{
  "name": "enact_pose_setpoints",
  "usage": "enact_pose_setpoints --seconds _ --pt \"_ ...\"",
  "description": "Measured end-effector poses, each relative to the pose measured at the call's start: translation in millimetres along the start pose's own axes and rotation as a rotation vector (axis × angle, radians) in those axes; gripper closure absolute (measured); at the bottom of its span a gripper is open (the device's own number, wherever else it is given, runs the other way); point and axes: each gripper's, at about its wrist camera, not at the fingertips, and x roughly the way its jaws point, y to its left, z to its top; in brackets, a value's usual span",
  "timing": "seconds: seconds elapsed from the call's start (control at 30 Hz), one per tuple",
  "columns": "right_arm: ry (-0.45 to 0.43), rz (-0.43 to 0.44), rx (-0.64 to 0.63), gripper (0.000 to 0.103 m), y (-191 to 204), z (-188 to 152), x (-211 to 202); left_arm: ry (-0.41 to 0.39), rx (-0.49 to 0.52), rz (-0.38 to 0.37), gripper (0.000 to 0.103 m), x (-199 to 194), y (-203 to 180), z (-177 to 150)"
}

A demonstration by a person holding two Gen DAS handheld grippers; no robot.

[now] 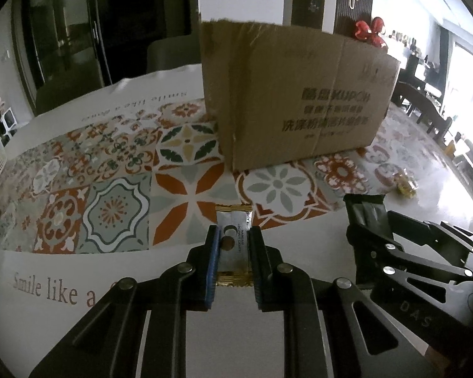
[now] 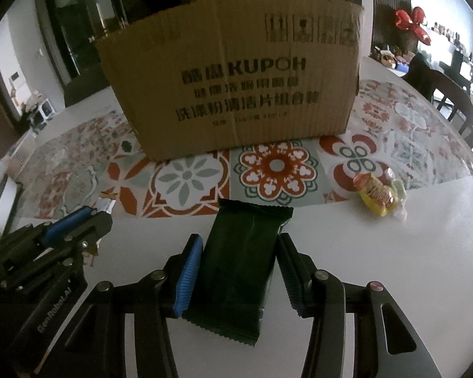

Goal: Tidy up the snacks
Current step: 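Grasp the white stick snack with the left tool while the right grasps the dark green bar, then carry both held snacks into the cardboard box and open both tools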

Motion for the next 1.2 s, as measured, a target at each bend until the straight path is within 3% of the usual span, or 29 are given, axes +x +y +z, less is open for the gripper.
enact_pose_setpoints --seconds 0.4,1.2 --pt "-0.120 0.035 -0.018 0.053 -10.9 20.3 -38.2 -0.087 -0.011 -0.009 0.084 -32.2 -11.1 20.5" --pt "-0.310 0.070 -0.017 0.053 -26.7 87.7 -83.1 -0.279 0.010 -0.028 0.084 -64.5 -23.7 96.1"
